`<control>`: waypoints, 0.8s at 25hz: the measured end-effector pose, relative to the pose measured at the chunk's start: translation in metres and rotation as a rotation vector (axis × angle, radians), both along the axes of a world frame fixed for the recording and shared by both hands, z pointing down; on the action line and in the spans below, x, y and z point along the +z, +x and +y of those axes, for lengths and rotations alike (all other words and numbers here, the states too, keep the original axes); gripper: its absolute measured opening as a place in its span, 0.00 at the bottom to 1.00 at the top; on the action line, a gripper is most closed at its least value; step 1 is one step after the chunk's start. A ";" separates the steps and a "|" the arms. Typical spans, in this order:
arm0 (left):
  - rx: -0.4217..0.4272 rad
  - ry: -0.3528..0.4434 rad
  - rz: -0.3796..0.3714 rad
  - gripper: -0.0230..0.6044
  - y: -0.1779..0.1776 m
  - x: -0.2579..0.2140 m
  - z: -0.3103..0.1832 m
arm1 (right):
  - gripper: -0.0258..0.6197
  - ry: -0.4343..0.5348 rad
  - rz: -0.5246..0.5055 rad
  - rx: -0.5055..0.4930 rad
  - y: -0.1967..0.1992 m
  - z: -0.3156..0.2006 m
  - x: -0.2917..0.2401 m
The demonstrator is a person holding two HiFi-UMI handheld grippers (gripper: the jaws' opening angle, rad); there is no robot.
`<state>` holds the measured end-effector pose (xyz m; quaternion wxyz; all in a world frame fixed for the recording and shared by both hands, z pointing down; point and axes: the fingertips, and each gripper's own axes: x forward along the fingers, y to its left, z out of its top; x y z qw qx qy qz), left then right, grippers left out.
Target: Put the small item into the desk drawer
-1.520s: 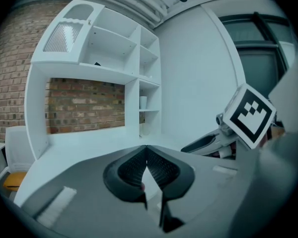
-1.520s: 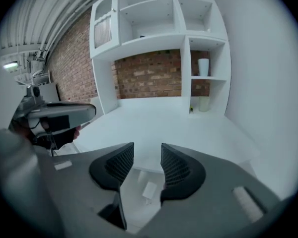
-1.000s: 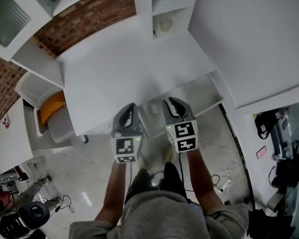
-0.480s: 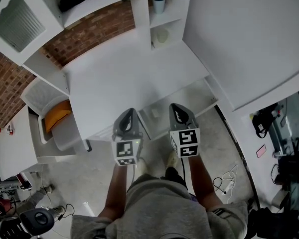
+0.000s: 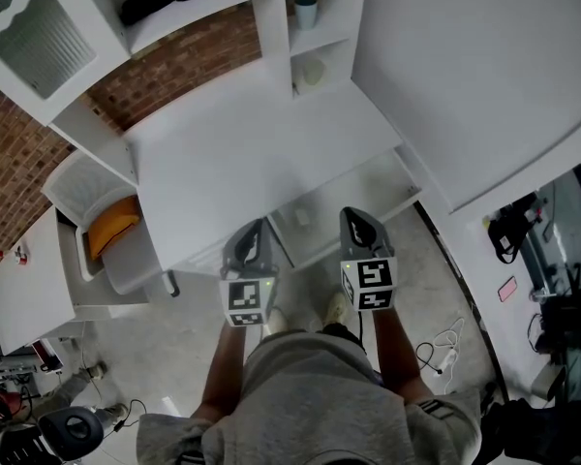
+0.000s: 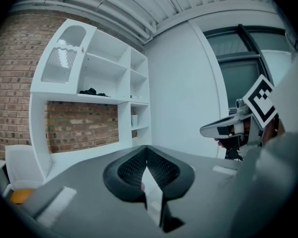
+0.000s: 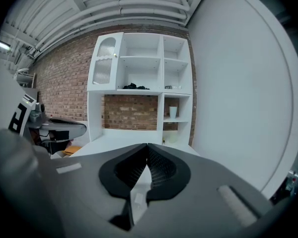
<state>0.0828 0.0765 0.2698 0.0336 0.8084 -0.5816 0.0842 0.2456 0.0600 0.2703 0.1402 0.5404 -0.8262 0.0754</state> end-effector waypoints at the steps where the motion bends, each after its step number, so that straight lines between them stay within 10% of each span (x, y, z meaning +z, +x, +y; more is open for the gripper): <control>1: 0.000 -0.004 -0.001 0.06 -0.001 0.001 0.003 | 0.04 0.002 0.001 0.002 0.001 0.004 0.001; 20: -0.005 -0.031 -0.001 0.06 -0.012 0.007 0.024 | 0.04 -0.031 0.000 0.000 0.003 0.044 0.015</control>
